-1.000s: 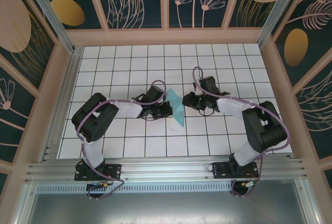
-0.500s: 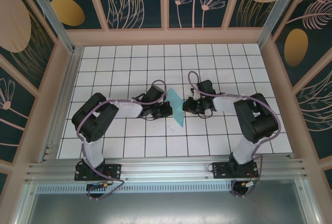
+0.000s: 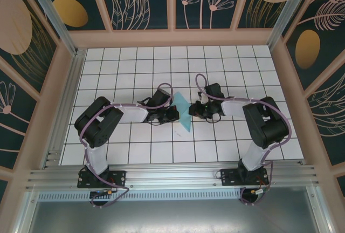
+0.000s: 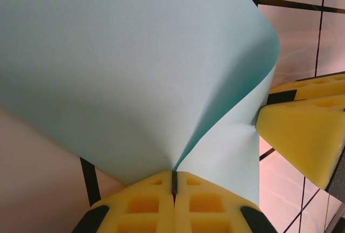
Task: Fold a paper plane with a square sheet of paper (pick it up from the middle)
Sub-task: Third fold the triangle at the center of the table.
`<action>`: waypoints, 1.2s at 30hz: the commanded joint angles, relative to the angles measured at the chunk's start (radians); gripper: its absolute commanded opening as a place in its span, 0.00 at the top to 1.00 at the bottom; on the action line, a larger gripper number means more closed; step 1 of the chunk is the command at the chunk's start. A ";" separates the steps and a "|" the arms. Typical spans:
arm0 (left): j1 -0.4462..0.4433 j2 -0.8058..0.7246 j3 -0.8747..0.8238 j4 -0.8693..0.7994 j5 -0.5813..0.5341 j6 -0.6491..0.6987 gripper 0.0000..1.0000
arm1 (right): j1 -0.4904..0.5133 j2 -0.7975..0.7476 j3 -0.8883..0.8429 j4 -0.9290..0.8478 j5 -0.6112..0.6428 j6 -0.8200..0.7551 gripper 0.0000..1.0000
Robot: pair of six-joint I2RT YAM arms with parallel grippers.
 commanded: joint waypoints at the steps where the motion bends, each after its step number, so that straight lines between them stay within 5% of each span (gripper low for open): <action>1: 0.000 -0.007 -0.004 -0.034 -0.044 -0.010 1.00 | -0.002 -0.029 -0.012 0.010 0.049 -0.006 0.72; 21: 0.003 -0.009 -0.029 0.018 -0.021 -0.041 0.98 | 0.010 -0.001 -0.002 -0.023 -0.043 -0.042 0.77; 30: 0.005 -0.013 -0.037 0.039 -0.011 -0.052 0.73 | 0.015 0.018 0.001 -0.036 -0.014 -0.041 0.76; 36: 0.009 -0.011 -0.042 0.049 -0.001 -0.054 0.71 | 0.025 0.024 0.010 -0.054 0.028 -0.025 0.78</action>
